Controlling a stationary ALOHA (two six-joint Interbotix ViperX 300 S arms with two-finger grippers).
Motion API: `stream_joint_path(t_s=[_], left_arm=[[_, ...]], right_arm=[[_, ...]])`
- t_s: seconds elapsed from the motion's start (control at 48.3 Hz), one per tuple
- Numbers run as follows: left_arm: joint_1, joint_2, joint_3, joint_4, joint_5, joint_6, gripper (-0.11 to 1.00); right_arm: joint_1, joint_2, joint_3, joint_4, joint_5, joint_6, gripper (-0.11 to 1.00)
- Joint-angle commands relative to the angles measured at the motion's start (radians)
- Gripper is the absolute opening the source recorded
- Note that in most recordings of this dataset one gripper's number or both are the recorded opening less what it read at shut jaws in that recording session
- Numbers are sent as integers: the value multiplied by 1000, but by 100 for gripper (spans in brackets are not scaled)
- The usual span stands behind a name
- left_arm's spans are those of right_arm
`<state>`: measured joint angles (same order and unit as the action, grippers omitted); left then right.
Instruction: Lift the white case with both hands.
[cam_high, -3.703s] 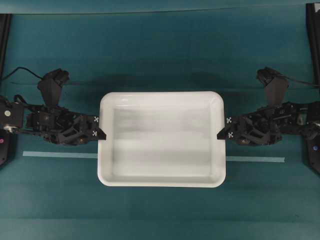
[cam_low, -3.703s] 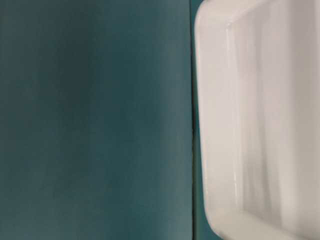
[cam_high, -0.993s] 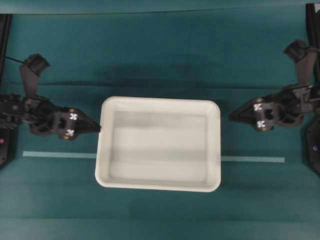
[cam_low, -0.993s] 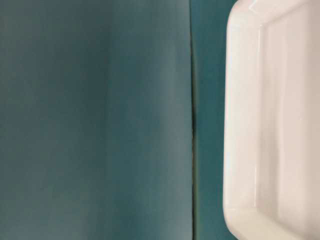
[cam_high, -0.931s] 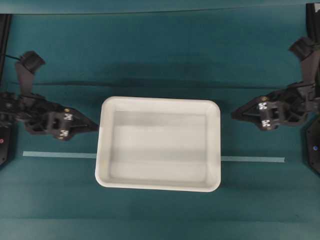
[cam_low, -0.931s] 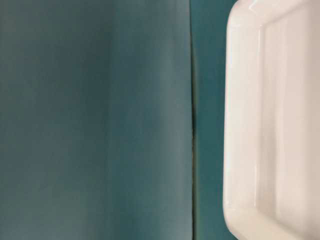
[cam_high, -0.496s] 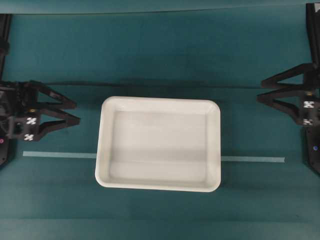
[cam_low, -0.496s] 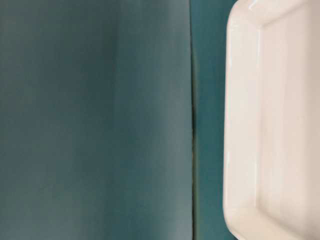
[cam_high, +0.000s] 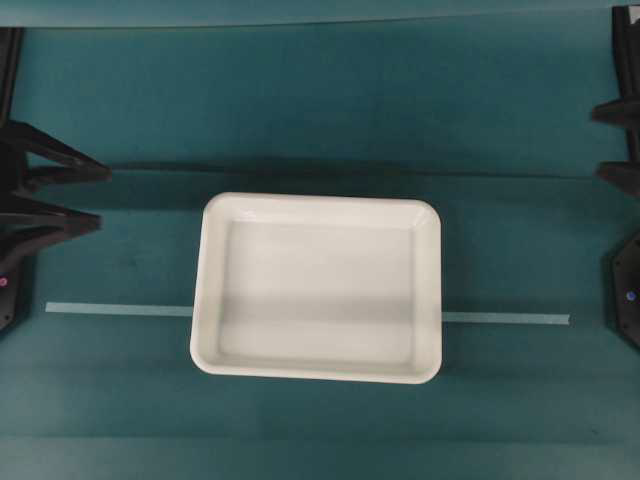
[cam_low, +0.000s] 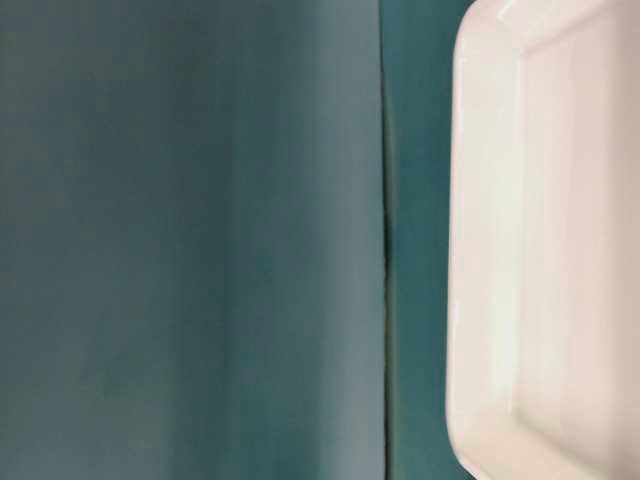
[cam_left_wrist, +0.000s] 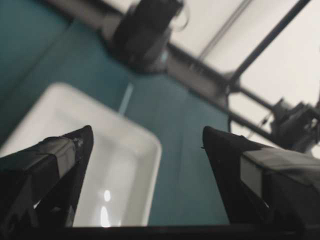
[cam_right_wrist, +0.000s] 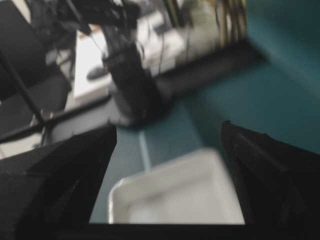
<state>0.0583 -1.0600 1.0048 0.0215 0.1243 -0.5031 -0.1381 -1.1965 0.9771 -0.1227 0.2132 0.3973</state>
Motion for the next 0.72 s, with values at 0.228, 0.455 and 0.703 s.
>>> stream_joint_path(t_s=[0.228, 0.455, 0.703], left_arm=[[-2, -75, -54, 2, -3, 120, 94], [-2, -69, -49, 2, -3, 127, 94], [-2, -69, -48, 5, -3, 127, 94]], right_arm=[[3, -35, -37, -2, -35, -67, 90], [3, -32, -31, 0, -32, -67, 90], [5, -37, -31, 2, -31, -66, 90]])
